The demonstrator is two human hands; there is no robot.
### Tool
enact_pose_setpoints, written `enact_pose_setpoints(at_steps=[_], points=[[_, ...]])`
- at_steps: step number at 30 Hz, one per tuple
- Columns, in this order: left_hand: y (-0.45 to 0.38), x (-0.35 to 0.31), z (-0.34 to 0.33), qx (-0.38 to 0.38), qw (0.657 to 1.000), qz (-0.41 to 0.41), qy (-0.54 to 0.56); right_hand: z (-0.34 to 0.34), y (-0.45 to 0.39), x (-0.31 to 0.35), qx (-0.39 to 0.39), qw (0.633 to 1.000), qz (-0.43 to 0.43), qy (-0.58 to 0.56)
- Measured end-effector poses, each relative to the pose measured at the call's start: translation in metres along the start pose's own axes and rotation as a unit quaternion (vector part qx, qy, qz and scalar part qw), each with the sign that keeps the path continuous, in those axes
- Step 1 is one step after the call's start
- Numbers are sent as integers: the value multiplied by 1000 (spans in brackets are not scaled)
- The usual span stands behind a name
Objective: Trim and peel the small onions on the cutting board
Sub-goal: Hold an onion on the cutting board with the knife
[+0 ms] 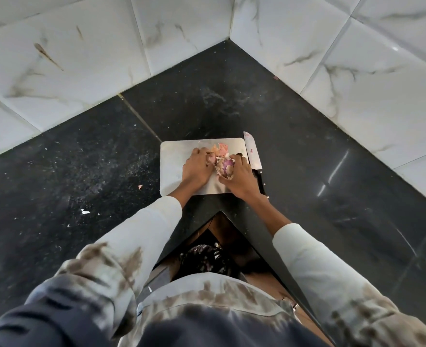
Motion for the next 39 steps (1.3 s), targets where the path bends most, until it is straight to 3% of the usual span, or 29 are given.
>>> enact_pose_setpoints(at_steps=[5,12,20,28,33,39], points=[[8,21,4,-32,997,32,70,-8,-3,7,-41,999,21,-12],[22,80,45,-131,965,100,204,-54,-7,57,10,997,51,-55],[30,115,81,-153,967,116,168,-116,-23,86,48,994,15,-96],[31,77,75,-125,985,31,113,-91,-21,55,84,986,-13,-142],[26,31,62,-87,991,-61,79,-29,-14,15,-30,985,-44,-167],[24,-11,31,-31,992,-122,7,52,12,-35,-237,965,-99,-53]])
Point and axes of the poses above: each hand's wrist, its own y-axis away from the middle knuckle, its own z-axis out of the back of the hand, x = y × z, the point moved 5 cm from there along -y, towards the middle knuckle, and after that the axes turned 14 degrees about -y, right-handed, at the moved point
